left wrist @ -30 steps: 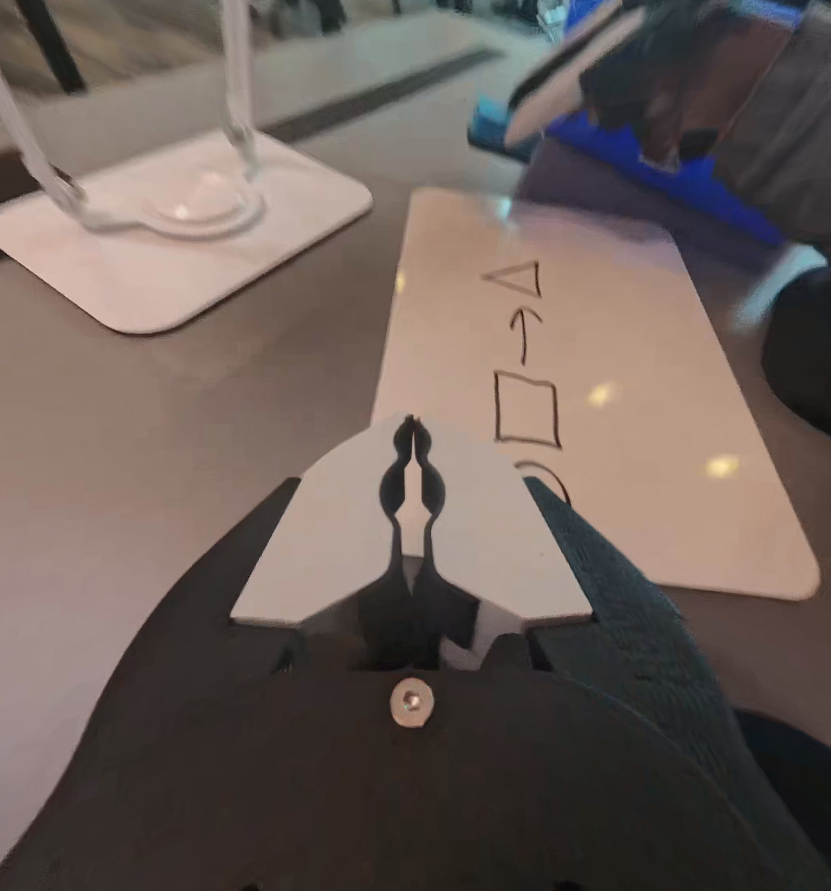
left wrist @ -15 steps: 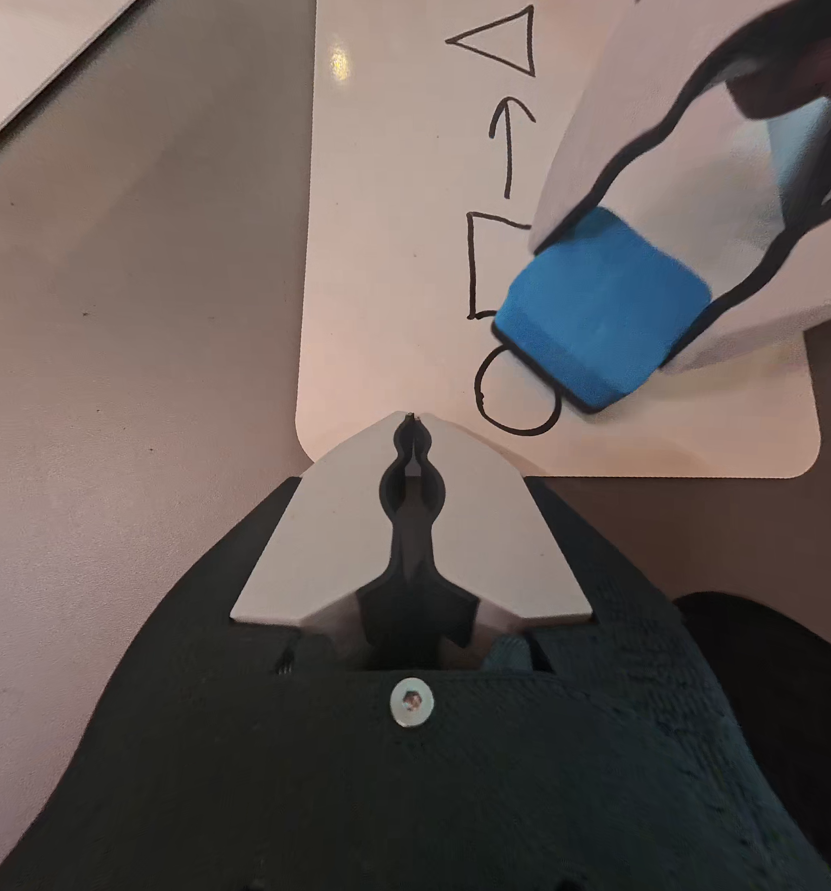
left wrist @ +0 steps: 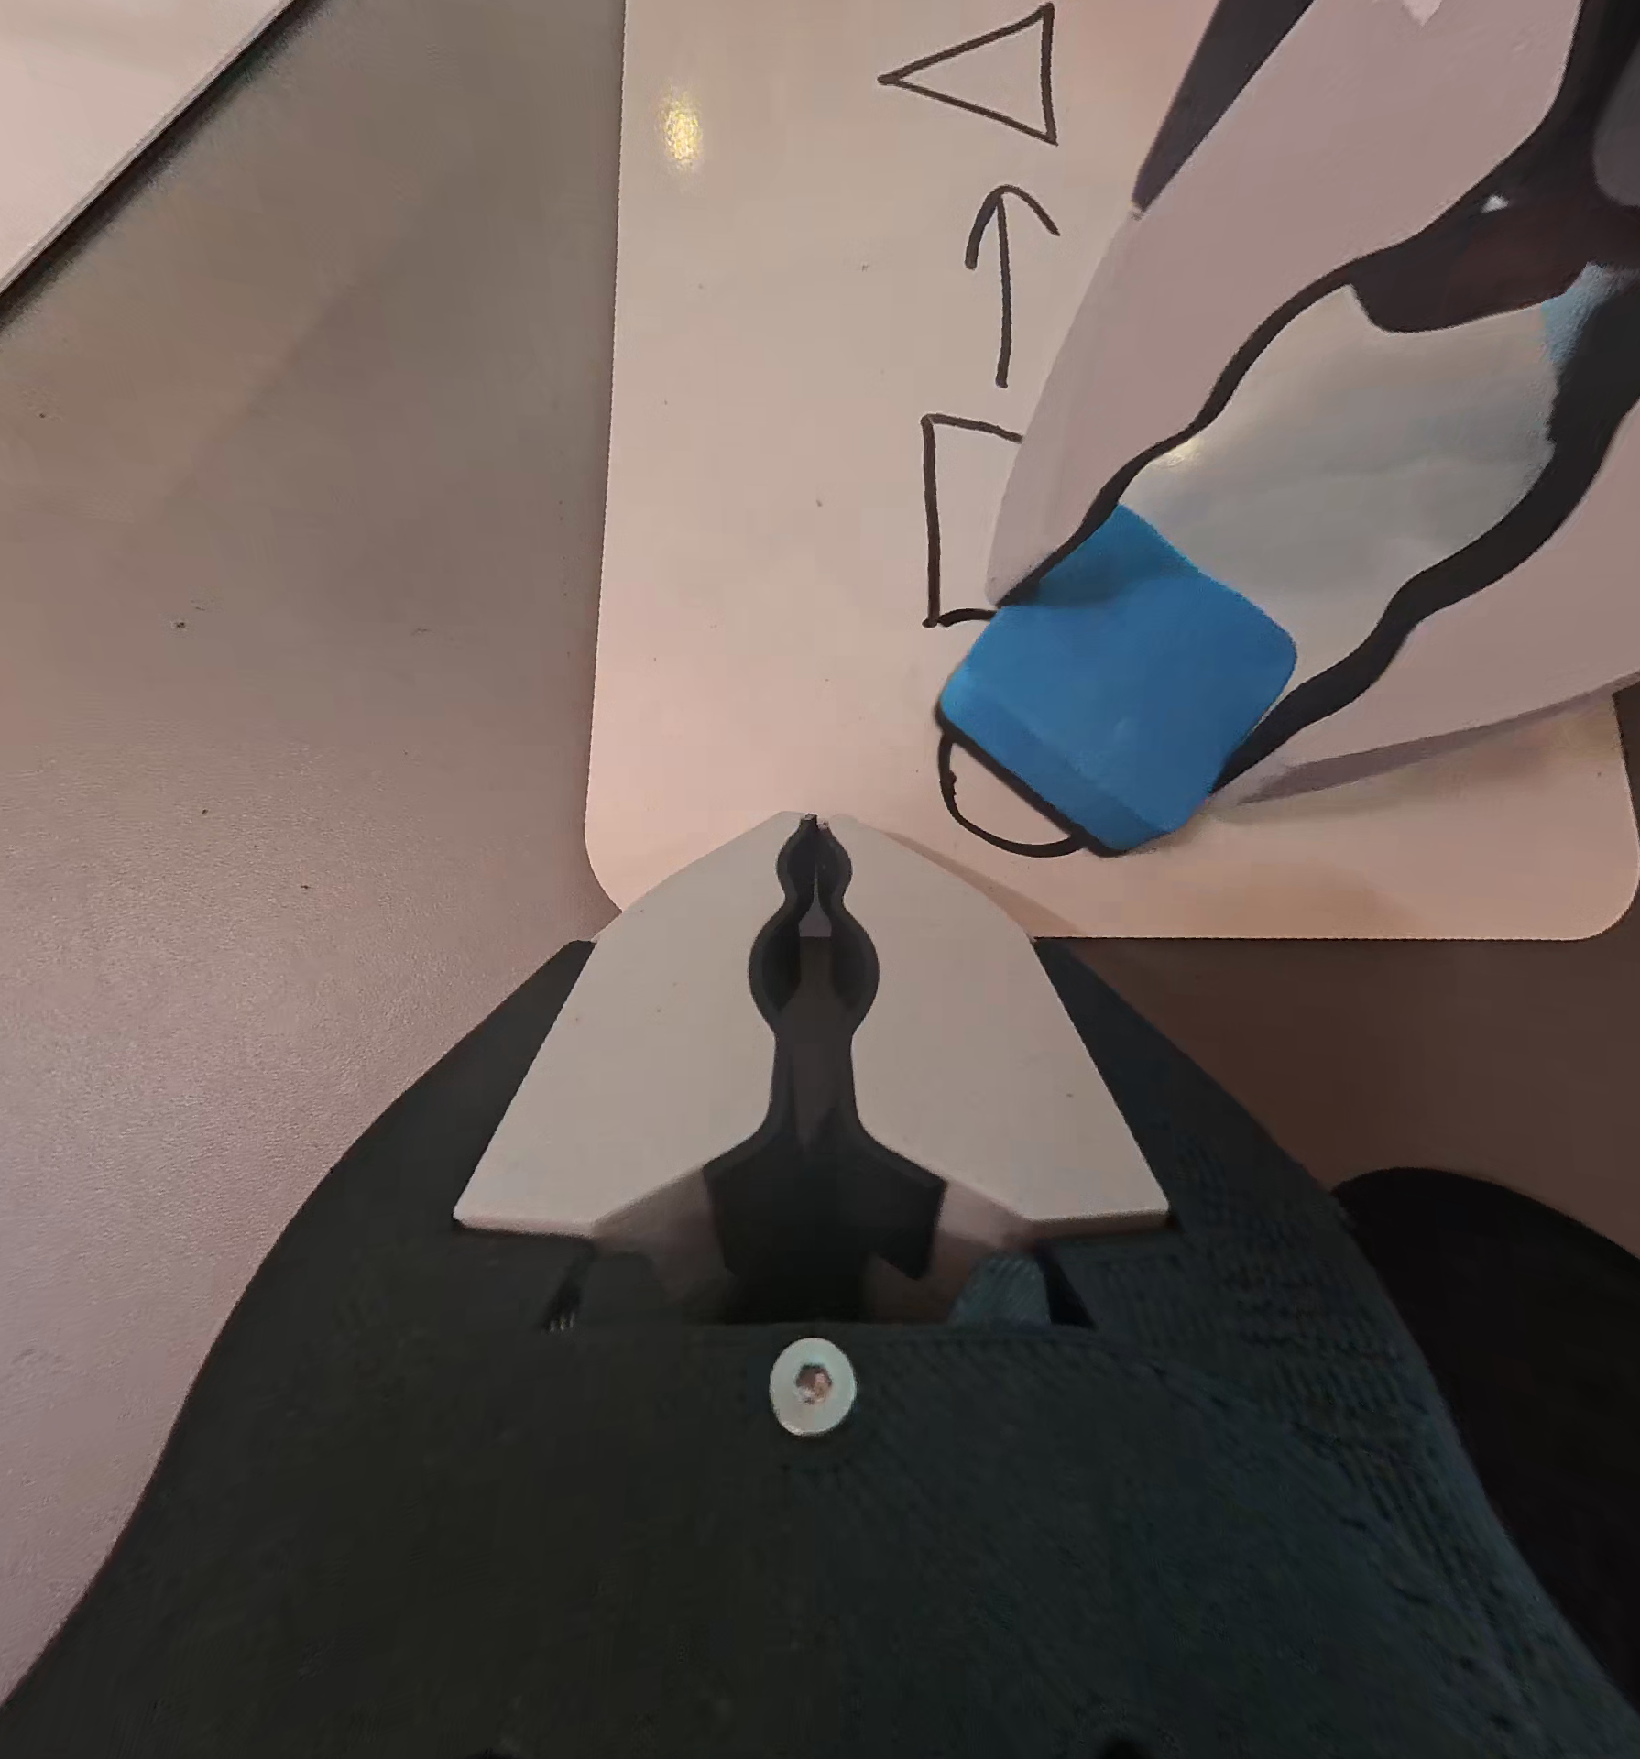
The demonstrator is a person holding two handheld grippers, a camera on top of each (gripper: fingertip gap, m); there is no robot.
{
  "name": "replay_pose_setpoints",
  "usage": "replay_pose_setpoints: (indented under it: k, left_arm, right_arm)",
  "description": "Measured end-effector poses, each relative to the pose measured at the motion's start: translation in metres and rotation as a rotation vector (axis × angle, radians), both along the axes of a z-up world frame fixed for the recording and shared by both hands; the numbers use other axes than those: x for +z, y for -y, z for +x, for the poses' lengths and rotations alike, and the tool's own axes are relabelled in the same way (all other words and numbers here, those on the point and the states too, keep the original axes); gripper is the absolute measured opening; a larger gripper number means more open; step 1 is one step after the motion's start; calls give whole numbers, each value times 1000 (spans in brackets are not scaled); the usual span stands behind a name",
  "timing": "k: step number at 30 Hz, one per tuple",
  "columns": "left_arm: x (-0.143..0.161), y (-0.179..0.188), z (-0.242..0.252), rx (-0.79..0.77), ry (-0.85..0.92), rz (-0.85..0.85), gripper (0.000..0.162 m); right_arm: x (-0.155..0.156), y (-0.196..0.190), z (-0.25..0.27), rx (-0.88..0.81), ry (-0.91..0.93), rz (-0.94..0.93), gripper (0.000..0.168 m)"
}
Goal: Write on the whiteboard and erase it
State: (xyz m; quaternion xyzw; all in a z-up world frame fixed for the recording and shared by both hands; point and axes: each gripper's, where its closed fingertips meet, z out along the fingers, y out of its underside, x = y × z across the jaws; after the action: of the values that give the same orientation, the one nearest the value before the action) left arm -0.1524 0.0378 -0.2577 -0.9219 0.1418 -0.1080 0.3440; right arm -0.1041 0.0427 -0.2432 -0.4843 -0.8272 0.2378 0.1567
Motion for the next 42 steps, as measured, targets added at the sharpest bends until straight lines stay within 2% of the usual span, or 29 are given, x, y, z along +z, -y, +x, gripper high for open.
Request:
replay_pose_setpoints:
  k: [4,6,9,11,13,16,18,21,23,25,26,28,30,32,34,36,39,40,42]
  left_arm:
    - [0,0,0,0,-6,1,0]
    - [0,0,0,-2,-11,2,0]
    - [0,0,0,-1,-9,3,1]
    - [0,0,0,0,-6,3,1]
    - [0,0,0,1,-7,6,1]
    - [0,0,0,0,-4,8,1]
    - [1,0,0,1,-1,9,1]
    - [0,0,0,3,6,13,1]
    - [0,1,0,2,8,14,1]
    - [1,1,0,-1,12,11,1]
    - [0,2,0,-1,14,11,1]
    - [0,1,0,0,12,10,1]
    - [0,1,0,0,11,9,1]
    - [0,1,0,0,12,9,1]
    - [0,1,0,-2,7,9,1]
    - [1,1,0,-1,3,8,1]
    - [1,2,1,0,11,7,1]
    - [1,2,1,-1,14,5,1]
    - [1,2,0,-1,12,5,1]
  right_arm:
    - [-1,14,-5,32,-8,-12,50]
    - [-2,5,1,40,59,8,50]
    - [-2,-9,-15,-45,37,24,50]
    - [-2,2,-19,-26,6,34,50]
    - [-2,6,-8,18,50,29,50]
    - [-2,-14,-13,-51,61,21,50]
    - [-2,-9,-24,-79,1,19,50]
    - [-1,11,-5,37,55,9,50]
    - [-2,-9,11,31,126,34,50]
    - [-2,-42,3,-92,105,34,50]
    - [-2,-47,-5,-133,64,8,50]
    - [-2,-34,-11,-131,-5,0,50]
    - [-2,-15,6,-33,36,-13,50]
    - [-2,-30,20,-40,98,-16,50]
    - [-3,-60,9,-156,70,-9,50]
    - [-3,-58,-4,-193,3,-10,50]
    - [-3,-29,15,-49,40,-33,50]
    - [-2,-35,24,-46,72,-43,50]
    - [-3,-73,22,-177,70,-10,50]
